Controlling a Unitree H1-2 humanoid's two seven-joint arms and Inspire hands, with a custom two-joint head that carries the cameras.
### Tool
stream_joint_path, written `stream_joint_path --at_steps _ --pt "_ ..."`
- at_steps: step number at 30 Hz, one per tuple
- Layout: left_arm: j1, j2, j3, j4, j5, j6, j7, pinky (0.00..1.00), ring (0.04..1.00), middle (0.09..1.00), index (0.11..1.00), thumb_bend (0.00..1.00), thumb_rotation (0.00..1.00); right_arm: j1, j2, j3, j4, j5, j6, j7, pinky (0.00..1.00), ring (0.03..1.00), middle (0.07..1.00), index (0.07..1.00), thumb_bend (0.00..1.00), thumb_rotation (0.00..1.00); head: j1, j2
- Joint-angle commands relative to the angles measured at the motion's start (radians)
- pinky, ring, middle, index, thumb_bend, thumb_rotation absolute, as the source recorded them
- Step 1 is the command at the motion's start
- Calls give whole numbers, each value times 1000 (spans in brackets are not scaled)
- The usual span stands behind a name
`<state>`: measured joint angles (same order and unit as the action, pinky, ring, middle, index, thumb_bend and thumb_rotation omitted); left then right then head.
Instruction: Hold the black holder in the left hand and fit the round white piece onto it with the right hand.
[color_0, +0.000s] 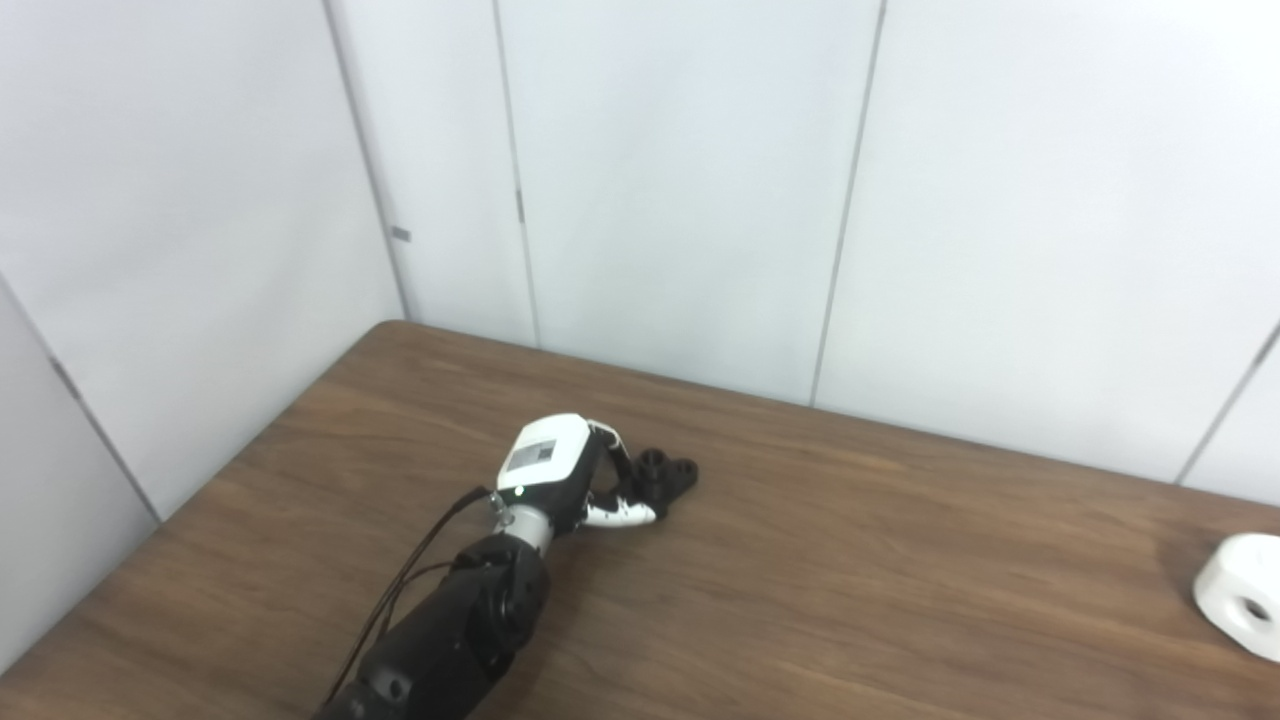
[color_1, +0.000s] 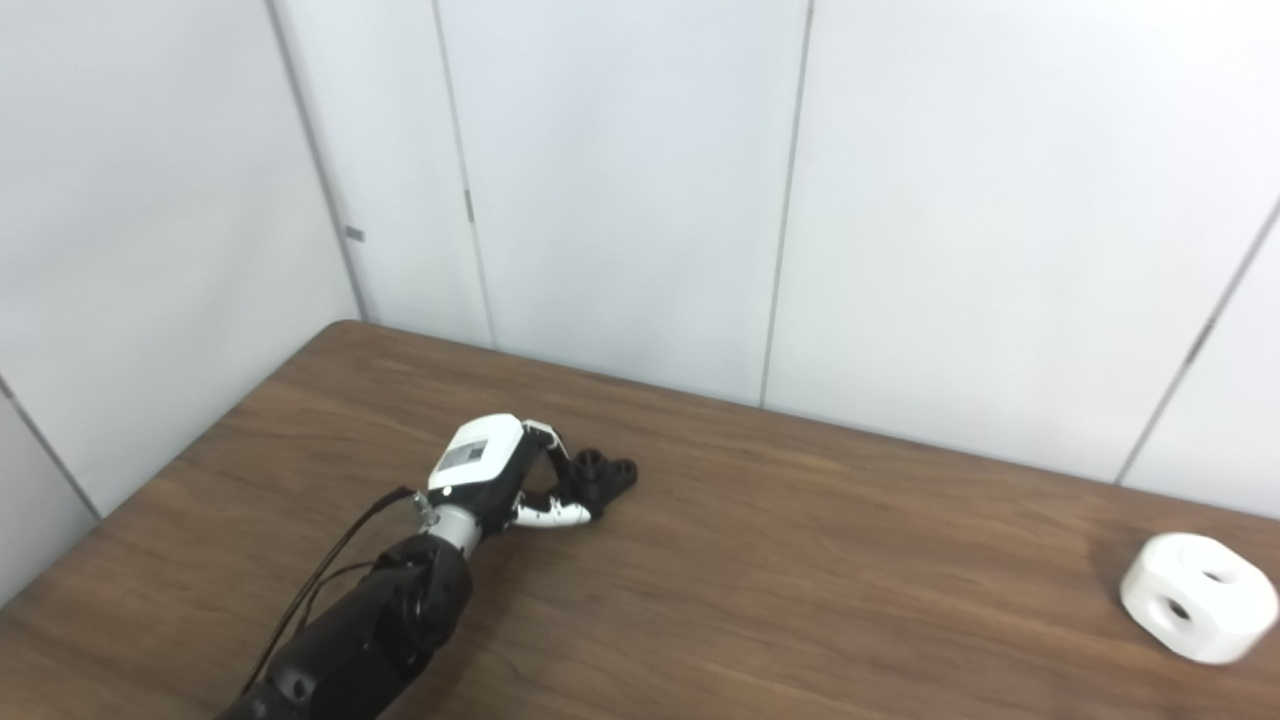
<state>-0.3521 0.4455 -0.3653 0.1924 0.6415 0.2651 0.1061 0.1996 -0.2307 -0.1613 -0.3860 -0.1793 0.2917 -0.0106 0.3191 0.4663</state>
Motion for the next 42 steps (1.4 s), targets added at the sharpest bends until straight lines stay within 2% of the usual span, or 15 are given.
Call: stream_joint_path --at_steps 1,4,8,12,15,17,21,24,29,32,36,38,42 --pt "6 -18 -38 -27 11 -56 -57 884 856 800 479 519 51 1 3 10 -11 -6 3 4 594 758 829 826 475 571 -12 2" --pt "13 -21 -55 -56 10 -94 -81 887 860 806 480 519 50 -3 15 18 -23 -17 2 -4 602 766 833 819 466 537 -39 4" --pt "20 -25 -87 -91 15 -156 -119 929 873 816 480 519 51 -8 33 22 -7 -17 -32 -23 602 757 820 801 501 535 -76 7" --pt "28 -31 -112 -121 13 -194 -162 982 891 831 480 519 52 -11 50 33 -34 -51 -8 -36 602 744 800 788 465 470 -118 11" --pt "34 -35 -130 -142 11 -222 -195 982 905 840 480 518 53 -15 64 37 -43 -65 1 -44 631 770 812 777 478 460 -149 15" --pt "39 -40 -136 -153 10 -244 -203 996 909 839 480 519 52 -19 72 36 -42 -59 -8 -46 596 793 851 783 506 427 -164 16" --pt "46 -46 -152 -158 22 -310 -204 1000 909 837 480 518 53 -24 76 20 -9 -8 -49 -40 575 774 847 778 545 404 -204 17" --pt "52 -52 -161 -159 41 -348 -199 952 897 829 480 518 53 -22 77 10 16 39 -87 -36 576 749 833 774 609 448 -237 16" --pt "71 -64 -168 -197 64 -338 -240 995 913 837 481 517 54 -17 82 10 48 54 -167 -50 575 744 816 755 624 450 -274 15" --pt "85 -75 -168 -184 79 -365 -215 988 906 829 481 518 53 -13 84 15 58 34 -200 -62 547 712 787 746 615 434 -299 15" --pt "94 -84 -161 -170 92 -378 -202 981 904 827 481 518 51 -12 90 23 55 19 -203 -74 513 696 783 757 599 404 -337 12" --pt "99 -87 -158 -158 101 -387 -190 975 901 827 481 518 51 -12 94 26 57 11 -211 -82 513 695 782 756 604 423 -357 6" --pt "111 -90 -152 -144 109 -402 -174 961 900 832 481 516 53 -12 95 24 58 -19 -232 -104 563 733 803 765 601 396 -390 -11"
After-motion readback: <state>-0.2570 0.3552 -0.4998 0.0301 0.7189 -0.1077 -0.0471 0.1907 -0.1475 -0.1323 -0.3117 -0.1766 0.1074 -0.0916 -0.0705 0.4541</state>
